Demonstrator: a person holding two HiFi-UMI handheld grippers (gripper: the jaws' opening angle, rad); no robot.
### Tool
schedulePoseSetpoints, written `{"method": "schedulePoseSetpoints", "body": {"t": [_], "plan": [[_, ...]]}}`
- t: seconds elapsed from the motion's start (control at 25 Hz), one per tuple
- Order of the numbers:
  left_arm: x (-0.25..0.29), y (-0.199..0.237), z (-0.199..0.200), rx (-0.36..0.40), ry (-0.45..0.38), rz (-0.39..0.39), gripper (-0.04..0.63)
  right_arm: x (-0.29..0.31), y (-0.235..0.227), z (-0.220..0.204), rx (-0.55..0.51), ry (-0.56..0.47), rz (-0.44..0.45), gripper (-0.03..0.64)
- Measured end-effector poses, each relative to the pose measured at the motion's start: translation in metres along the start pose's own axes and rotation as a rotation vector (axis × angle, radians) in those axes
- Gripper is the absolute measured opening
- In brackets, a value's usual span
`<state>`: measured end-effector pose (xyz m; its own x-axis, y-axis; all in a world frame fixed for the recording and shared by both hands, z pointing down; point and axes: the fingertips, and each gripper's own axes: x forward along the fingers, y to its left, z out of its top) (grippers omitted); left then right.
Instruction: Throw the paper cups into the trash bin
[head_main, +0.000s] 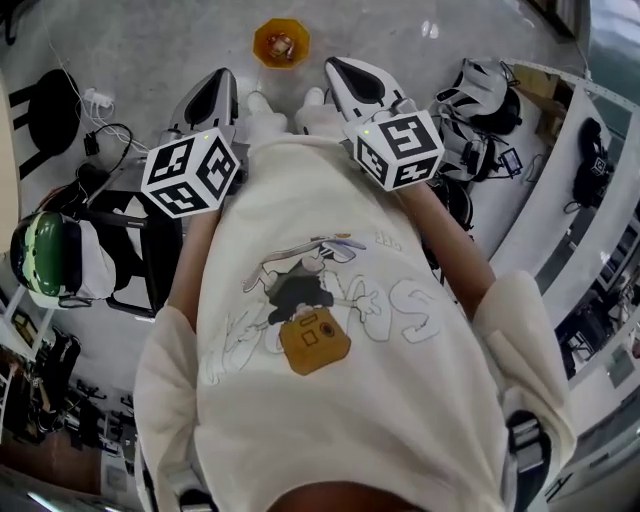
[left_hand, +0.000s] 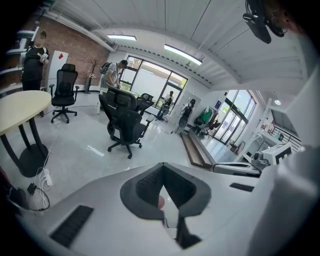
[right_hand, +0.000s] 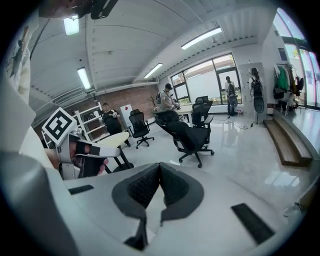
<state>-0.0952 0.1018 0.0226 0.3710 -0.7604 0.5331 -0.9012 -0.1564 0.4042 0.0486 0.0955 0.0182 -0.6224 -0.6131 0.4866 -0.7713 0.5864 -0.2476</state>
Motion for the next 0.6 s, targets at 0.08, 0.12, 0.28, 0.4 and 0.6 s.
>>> {"method": "schedulePoseSetpoints", "body": {"t": [0.08,0.12,0.28,0.4,0.6], "plan": [[-0.005,0.0,0.0,-0.004,-0.009,0.012,0.006,-0.006,-0.005,-0.001,0.025,-0.01,-0.035,0.006],[-0.007,0.002,0.002,-0.005,-0.015,0.022,0.006,-0.008,-0.009,0.0,0.04,-0.018,-0.05,0.006],[-0.012,0.006,0.011,-0.005,-0.043,0.043,0.006,-0.011,-0.02,0.004,0.094,-0.041,-0.083,0.006],[-0.015,0.007,0.007,-0.011,-0.04,0.041,0.006,-0.014,-0.021,-0.003,0.105,-0.035,-0.097,0.006],[-0.016,0.005,0.001,-0.008,-0.028,0.038,0.006,-0.015,-0.021,-0.006,0.113,-0.031,-0.095,0.006]]}}
